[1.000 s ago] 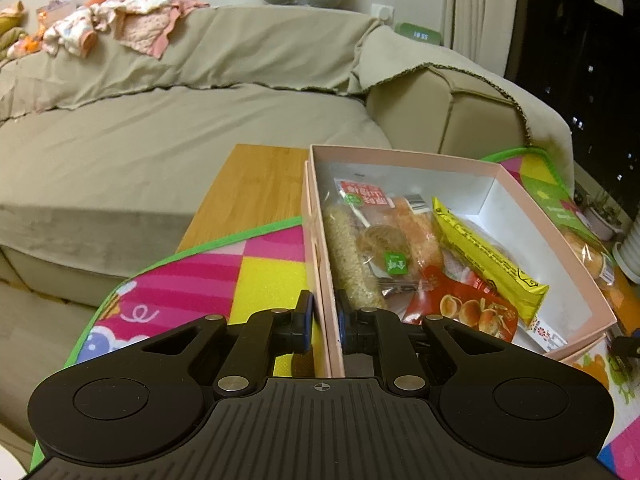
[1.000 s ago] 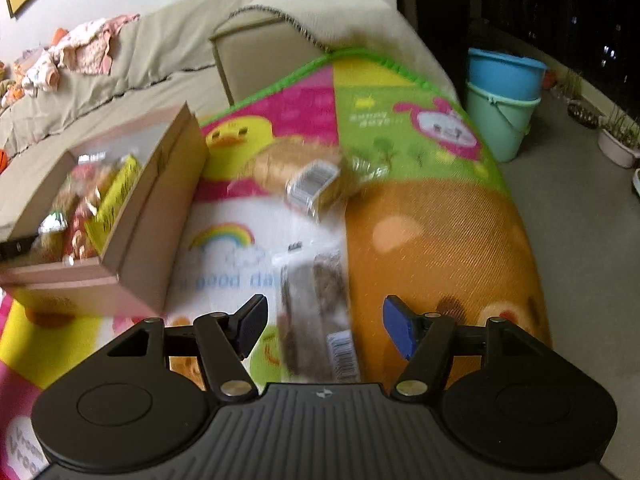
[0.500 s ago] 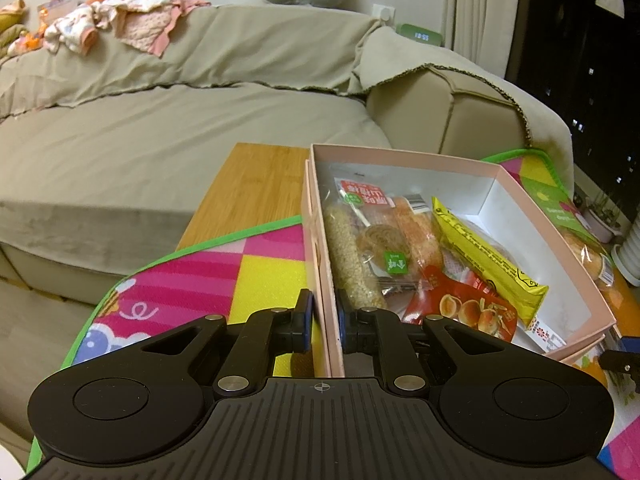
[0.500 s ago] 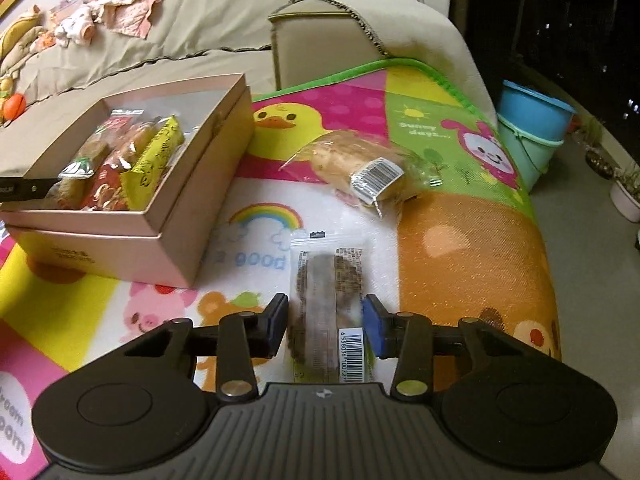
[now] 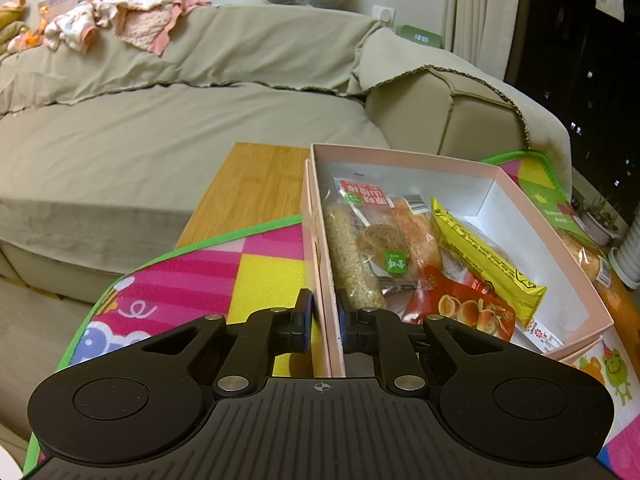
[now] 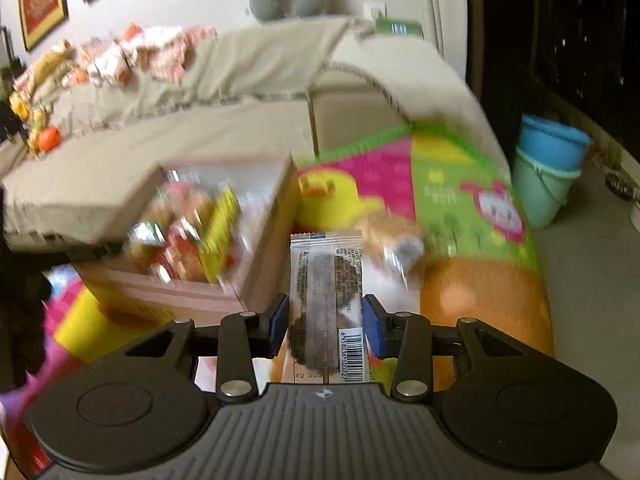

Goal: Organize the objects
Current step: 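Carry the brown bar packet into the pink box and release it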

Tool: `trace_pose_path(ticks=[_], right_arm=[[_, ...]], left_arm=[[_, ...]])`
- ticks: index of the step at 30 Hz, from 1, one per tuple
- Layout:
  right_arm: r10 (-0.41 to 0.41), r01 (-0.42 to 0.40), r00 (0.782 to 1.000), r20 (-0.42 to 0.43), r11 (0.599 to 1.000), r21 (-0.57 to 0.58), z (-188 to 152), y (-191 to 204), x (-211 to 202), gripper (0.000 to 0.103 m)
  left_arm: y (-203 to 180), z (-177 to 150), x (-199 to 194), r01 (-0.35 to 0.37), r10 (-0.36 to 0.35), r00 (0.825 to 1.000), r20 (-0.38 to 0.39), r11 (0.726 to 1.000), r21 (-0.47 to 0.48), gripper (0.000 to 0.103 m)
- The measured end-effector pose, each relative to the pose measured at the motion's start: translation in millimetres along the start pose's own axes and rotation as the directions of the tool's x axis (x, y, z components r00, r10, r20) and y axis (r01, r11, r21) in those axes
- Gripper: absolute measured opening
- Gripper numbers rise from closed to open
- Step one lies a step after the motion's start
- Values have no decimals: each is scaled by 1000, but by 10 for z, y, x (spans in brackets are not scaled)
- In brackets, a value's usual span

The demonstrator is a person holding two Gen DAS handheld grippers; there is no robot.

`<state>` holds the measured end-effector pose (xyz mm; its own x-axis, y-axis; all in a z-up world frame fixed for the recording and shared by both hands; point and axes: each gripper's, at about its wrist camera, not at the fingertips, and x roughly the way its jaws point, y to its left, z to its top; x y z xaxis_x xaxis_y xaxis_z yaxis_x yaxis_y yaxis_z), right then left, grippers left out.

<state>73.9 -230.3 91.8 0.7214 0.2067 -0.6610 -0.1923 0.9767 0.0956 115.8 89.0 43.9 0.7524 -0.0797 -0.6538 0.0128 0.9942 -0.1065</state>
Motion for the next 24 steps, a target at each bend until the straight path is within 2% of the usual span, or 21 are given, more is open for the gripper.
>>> trace_pose_path(ticks=[6,9,16,24], right_arm=[[50,-44,992,118,998,-48,464,194,-187,39],[88,-75,985,148,993,-88,699,341,-166,39],[115,-103,987,112,988,-114,1051,628,240,39],[90,-82,993,79,991,-102,1098,761,620,39]], left_arm=[[5,-1,-2,5,-5,1000,1,1000,-3,15],[5,-1,-1,4,-4,1000,0,1000,-2,15],[3,3,-1,10,-10,1000,1,1000,-2,15],[5,2,-1,12,-12,1000,2,1000,-2,15]])
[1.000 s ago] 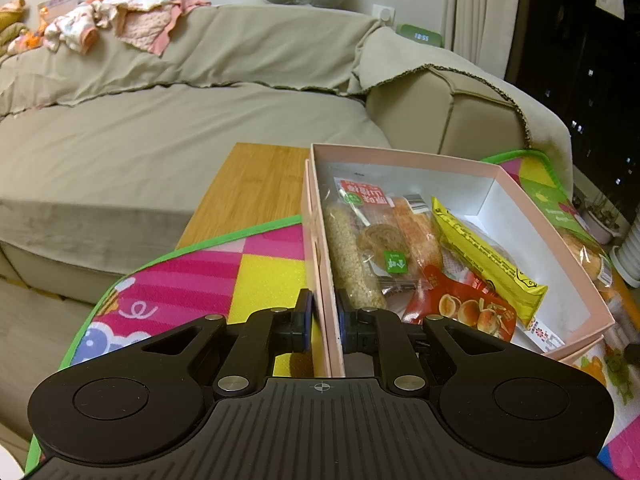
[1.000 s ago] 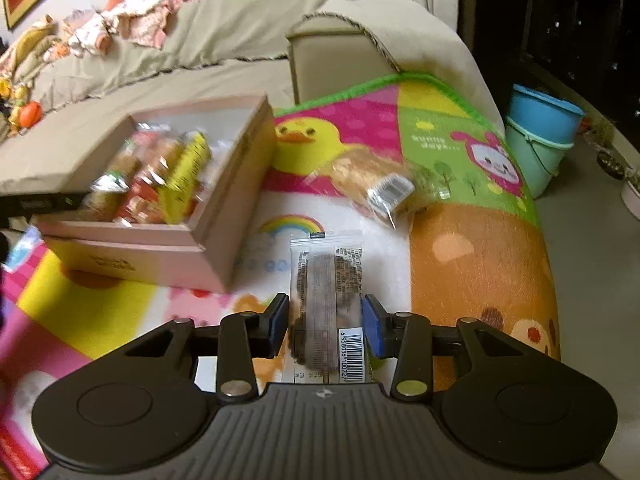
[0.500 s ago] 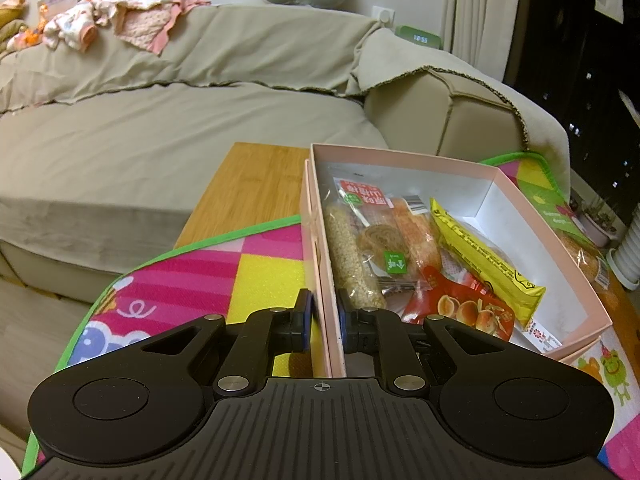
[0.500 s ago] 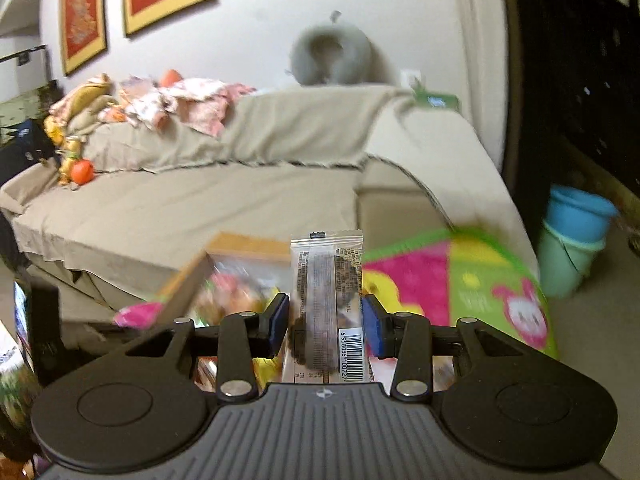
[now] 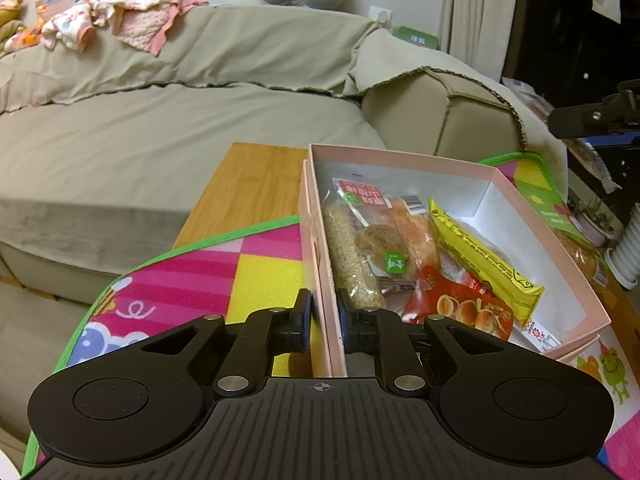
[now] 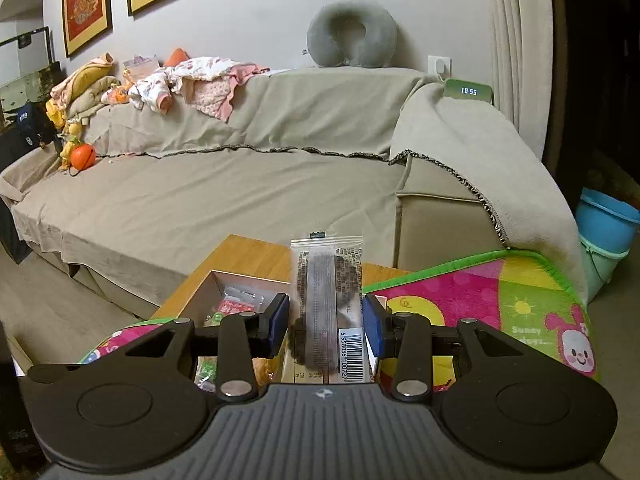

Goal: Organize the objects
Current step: 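Carry the brown bar packet into the pink box and release it, then move the right gripper toward the wrapped bread roll on the mat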

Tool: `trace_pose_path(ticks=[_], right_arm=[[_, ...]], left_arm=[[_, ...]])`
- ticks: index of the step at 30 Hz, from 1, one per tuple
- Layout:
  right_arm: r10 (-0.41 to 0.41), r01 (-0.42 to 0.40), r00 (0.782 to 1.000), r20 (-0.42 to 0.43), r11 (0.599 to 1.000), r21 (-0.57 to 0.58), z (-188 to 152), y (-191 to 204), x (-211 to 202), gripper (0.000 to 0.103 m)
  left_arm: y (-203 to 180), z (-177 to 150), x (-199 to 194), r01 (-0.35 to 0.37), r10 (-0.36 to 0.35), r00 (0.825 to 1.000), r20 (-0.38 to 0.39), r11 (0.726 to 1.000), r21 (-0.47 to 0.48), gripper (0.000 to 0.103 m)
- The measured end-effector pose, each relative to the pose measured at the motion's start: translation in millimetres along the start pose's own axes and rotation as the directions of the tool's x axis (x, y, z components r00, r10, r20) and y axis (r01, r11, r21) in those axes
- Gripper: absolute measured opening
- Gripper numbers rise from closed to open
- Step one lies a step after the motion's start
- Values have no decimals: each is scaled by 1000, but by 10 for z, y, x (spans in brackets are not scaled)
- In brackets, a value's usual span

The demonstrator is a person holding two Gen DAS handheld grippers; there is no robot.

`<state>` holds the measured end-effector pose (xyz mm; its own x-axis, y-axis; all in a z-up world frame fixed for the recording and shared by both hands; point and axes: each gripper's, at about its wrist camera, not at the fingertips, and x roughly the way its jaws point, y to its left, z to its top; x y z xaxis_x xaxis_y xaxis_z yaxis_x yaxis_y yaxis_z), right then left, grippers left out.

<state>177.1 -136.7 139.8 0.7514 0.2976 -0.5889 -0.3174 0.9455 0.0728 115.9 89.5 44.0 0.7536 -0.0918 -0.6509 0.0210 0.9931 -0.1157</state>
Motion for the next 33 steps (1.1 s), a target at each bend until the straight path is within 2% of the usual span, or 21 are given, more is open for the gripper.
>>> trace_pose_path(ticks=[7,17,23,28,33], right_arm=[[2,-2,1000,3,1000,8,1,-18,29,42],[-44,45,999,-19,998,50,-185,-325,-37,48],[-124,128,990,-61,990,66,-407,-656,-56,60],[-221,229,971,-91,969,95,-561,-1034,0,61],[-258,279,956,-137,945,171,-724,-1386,116,61]], left_arm=[[-4,0,2,-3,3,1000,0,1000,1,15],[-3,1,-2,-4,4,1000,0,1000,3,15],[-4,-2,-4,-9,9,1000,0,1000,6,15],[-9,-8,-5,-12,12,1000,0,1000,7,15],[-8,-8,-5,-12,12,1000,0,1000,7,15]])
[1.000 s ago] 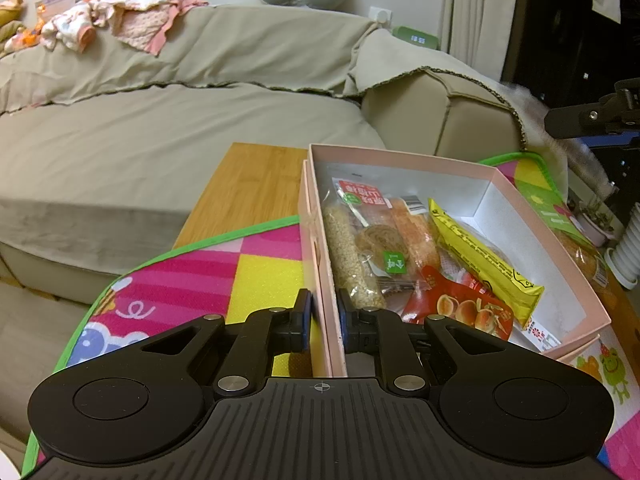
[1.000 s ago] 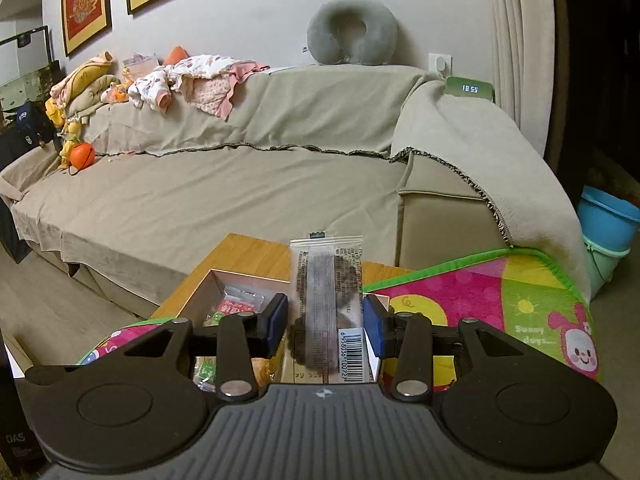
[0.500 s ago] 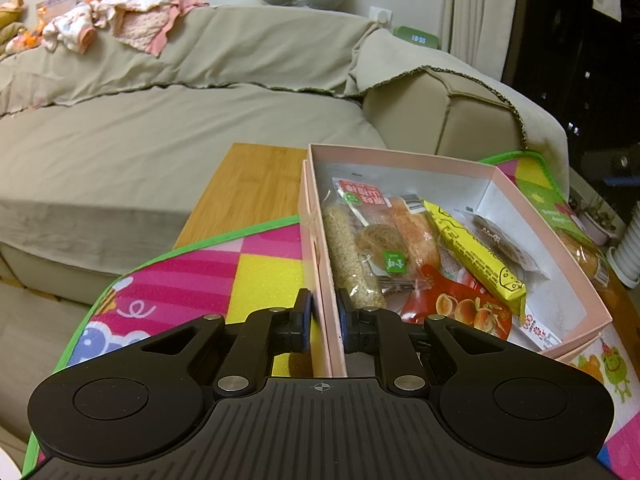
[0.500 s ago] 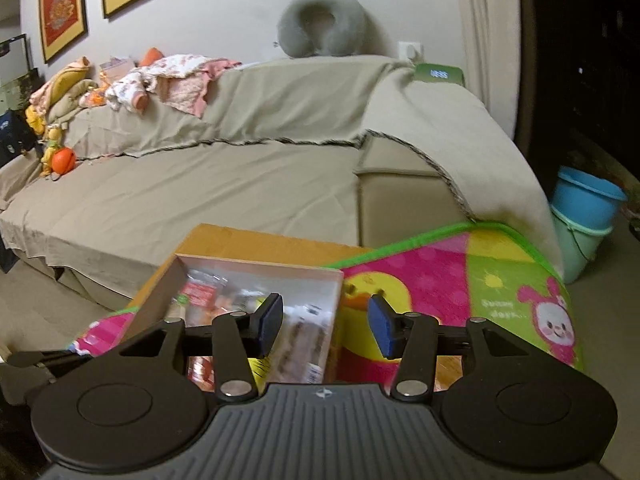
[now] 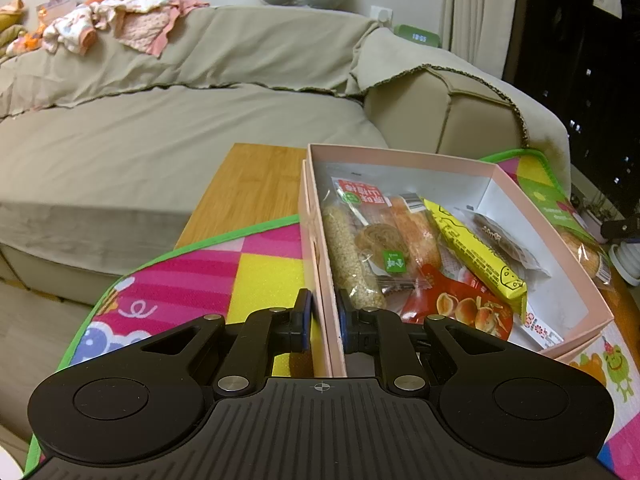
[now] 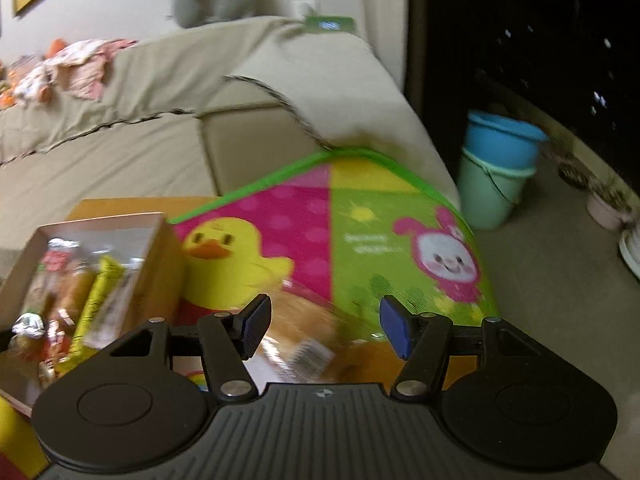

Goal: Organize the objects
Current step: 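Move the right gripper toward the wrapped bread roll on the mat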

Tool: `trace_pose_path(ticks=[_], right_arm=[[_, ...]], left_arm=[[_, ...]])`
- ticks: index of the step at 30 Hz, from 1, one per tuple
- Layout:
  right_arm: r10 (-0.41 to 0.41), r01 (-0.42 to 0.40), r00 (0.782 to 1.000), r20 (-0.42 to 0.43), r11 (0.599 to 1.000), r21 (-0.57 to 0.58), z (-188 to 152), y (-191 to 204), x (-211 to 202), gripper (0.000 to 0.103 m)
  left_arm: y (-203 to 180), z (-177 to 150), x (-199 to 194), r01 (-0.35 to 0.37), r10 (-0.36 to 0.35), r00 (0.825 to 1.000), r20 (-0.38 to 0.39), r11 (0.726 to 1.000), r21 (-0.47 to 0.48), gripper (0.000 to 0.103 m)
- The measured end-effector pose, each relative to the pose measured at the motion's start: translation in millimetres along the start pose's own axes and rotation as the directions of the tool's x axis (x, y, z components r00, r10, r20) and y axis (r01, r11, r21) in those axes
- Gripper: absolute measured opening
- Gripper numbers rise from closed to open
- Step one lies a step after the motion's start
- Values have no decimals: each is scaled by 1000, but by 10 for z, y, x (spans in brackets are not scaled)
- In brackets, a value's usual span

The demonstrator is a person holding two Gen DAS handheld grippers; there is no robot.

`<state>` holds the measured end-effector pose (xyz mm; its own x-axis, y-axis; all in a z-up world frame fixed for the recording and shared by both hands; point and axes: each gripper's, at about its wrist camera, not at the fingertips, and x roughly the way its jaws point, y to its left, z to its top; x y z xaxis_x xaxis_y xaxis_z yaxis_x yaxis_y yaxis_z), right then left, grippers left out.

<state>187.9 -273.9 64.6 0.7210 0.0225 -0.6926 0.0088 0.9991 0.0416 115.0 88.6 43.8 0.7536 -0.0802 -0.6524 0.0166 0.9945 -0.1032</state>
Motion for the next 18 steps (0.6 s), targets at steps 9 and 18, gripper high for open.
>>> trace_pose_path(ticks=[9,18], right_arm=[[27,-28,999,20,998,53,-23,-100,179,72],[82,-83,997,9,992,90,43,-17,422,72]], left_arm=[[-2,0,1,-1,1,1000,0,1000,0,15],[-5,-12,4,-1,1,1000,-2,1000,2,15]])
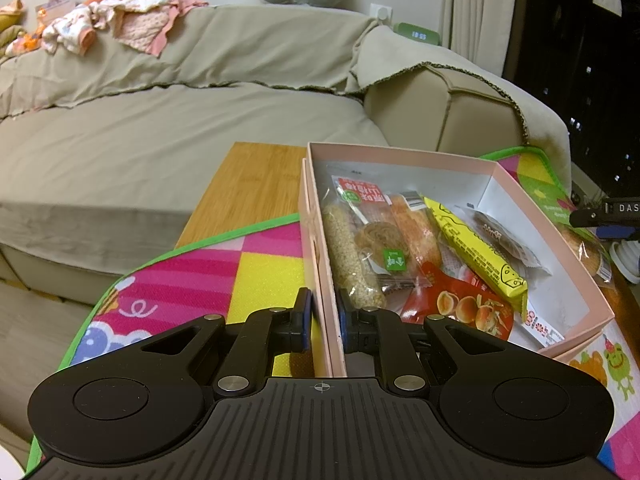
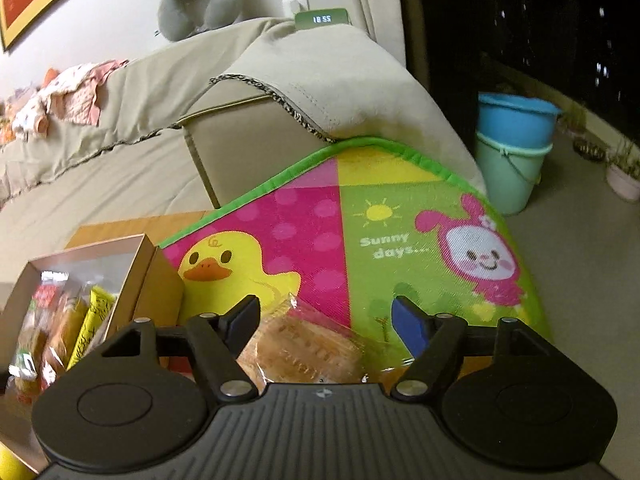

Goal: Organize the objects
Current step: 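Move the right gripper toward the wrapped bread roll on the mat, then close the right gripper on the wrapped round bread roll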

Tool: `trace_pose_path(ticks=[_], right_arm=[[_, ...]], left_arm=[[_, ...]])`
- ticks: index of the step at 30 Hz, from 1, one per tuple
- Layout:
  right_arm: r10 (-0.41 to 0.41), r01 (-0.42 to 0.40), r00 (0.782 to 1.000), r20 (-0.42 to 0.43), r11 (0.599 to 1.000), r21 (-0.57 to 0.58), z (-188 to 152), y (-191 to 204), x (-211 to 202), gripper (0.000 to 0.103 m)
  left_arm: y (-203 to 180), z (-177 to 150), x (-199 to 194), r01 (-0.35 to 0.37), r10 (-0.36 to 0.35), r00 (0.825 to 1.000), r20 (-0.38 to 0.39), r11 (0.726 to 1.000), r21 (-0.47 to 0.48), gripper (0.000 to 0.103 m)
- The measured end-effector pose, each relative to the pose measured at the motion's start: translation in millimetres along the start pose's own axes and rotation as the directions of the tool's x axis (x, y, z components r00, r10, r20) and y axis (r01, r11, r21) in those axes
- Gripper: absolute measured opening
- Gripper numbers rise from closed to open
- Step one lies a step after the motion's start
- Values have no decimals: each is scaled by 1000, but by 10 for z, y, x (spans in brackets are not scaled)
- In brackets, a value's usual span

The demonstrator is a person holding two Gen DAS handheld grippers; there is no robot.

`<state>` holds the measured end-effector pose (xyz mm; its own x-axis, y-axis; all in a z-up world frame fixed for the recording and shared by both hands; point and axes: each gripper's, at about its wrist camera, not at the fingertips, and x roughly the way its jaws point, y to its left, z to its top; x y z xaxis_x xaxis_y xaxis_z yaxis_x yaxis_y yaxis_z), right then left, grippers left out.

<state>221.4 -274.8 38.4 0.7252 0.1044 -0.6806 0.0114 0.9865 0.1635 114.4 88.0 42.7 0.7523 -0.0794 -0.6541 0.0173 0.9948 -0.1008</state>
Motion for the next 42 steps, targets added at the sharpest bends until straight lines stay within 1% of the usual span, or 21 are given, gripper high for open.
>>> trace_pose_path(ticks=[2,5,9,12,16,18,20,22,24,29,32,36,37,38,40,42], right_arm=[[36,-35,999,-19,999,21,-27,-27,-3,68],[90,-86,994,-55,994,67,-97,-80,-48,68],[88,-83,991,-99,995,53,-303,-87,-198,68],[106,-100,985,-134,994,48,-517,-126,-341,68],[96,-97,986,-137,995,6,-673,-139,-538,68],[77,-79,991,-113,997,-14,-673,-133,-620,68],[62,-66,994,-88,997,-35,-634,-112,-644,73],[45,-49,997,-63,997,-67,-577,-48,-625,77],[36,-41,998,-53,995,-96,-521,34,-558,78],[26,-33,998,-57,990,-135,-380,212,-312,79],[3,-11,998,-60,991,-133,-313,254,-154,82],[-1,-8,997,-73,992,-124,-284,259,-21,82],[2,-12,997,-78,992,-127,-287,260,-11,79],[-2,-9,997,-83,991,-130,-294,260,-3,71],[-6,-7,995,-95,991,-136,-308,250,-28,60],[4,-17,995,-104,992,-126,-331,211,-98,58]], left_arm=[[0,0,0,0,0,1000,0,1000,-1,15],[4,-2,3,1,-1,1000,0,1000,-3,15],[16,-8,7,4,-4,1000,-1,1000,-3,15],[18,-9,7,3,-3,1000,-1,1000,-2,15],[14,-8,8,3,-3,1000,-2,1000,-3,15],[13,-14,18,2,-2,1000,-4,1000,-3,15],[14,-13,21,1,-1,1000,-5,1000,-2,15],[13,-11,23,2,-2,1000,-6,1000,-3,15],[12,-13,24,4,-4,1000,-8,1000,-2,15],[12,-20,14,3,-3,1000,-10,1000,3,15],[15,-21,14,2,-2,1000,-10,1000,4,15],[14,-20,14,2,-2,1000,-10,1000,5,15],[14,-20,14,2,-2,1000,-10,1000,5,15],[14,-19,14,2,-2,1000,-10,1000,5,15],[14,-18,14,3,-3,1000,-10,1000,4,15],[16,-18,12,5,-5,1000,-10,1000,2,15]])
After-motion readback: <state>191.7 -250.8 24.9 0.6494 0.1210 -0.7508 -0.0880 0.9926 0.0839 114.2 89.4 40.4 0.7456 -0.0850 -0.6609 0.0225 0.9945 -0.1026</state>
